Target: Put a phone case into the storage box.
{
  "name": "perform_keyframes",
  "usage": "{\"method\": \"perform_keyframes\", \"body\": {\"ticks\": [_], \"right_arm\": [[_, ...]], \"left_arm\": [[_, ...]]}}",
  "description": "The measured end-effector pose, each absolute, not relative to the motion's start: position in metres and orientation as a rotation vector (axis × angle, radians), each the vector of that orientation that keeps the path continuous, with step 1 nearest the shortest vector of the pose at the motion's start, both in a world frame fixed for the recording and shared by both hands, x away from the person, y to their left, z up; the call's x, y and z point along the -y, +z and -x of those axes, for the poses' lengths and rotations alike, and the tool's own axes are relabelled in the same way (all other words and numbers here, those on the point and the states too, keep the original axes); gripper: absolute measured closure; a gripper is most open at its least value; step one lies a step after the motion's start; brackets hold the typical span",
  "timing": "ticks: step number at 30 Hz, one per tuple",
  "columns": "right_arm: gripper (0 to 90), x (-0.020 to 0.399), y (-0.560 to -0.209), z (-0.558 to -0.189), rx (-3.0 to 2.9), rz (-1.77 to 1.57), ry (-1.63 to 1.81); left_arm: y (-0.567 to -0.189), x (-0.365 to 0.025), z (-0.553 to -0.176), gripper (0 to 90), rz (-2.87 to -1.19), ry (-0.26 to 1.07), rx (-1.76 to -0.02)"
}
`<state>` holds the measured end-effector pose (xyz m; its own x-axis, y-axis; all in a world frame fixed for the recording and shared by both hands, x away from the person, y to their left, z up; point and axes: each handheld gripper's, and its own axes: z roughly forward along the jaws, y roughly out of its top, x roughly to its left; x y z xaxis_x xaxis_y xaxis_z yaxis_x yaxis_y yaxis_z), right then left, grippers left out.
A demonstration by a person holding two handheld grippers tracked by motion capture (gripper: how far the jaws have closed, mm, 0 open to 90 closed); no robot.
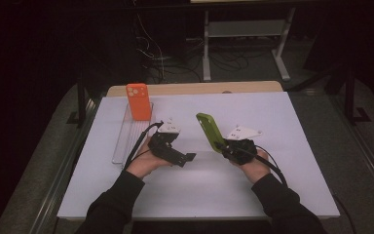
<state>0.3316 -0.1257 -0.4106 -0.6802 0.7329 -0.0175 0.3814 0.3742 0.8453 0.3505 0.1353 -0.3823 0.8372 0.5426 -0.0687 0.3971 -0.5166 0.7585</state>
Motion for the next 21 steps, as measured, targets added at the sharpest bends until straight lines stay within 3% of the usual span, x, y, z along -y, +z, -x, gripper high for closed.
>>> {"method": "perform_keyframes", "body": {"ticks": [21], "right_arm": [[75.4, 0.119, -0.405, -0.327, -2.27, -1.023, 1.381]], "left_arm": [[-0.367, -0.12, -0.373, 0.0, -1.988, 0.166, -0.769]]}}
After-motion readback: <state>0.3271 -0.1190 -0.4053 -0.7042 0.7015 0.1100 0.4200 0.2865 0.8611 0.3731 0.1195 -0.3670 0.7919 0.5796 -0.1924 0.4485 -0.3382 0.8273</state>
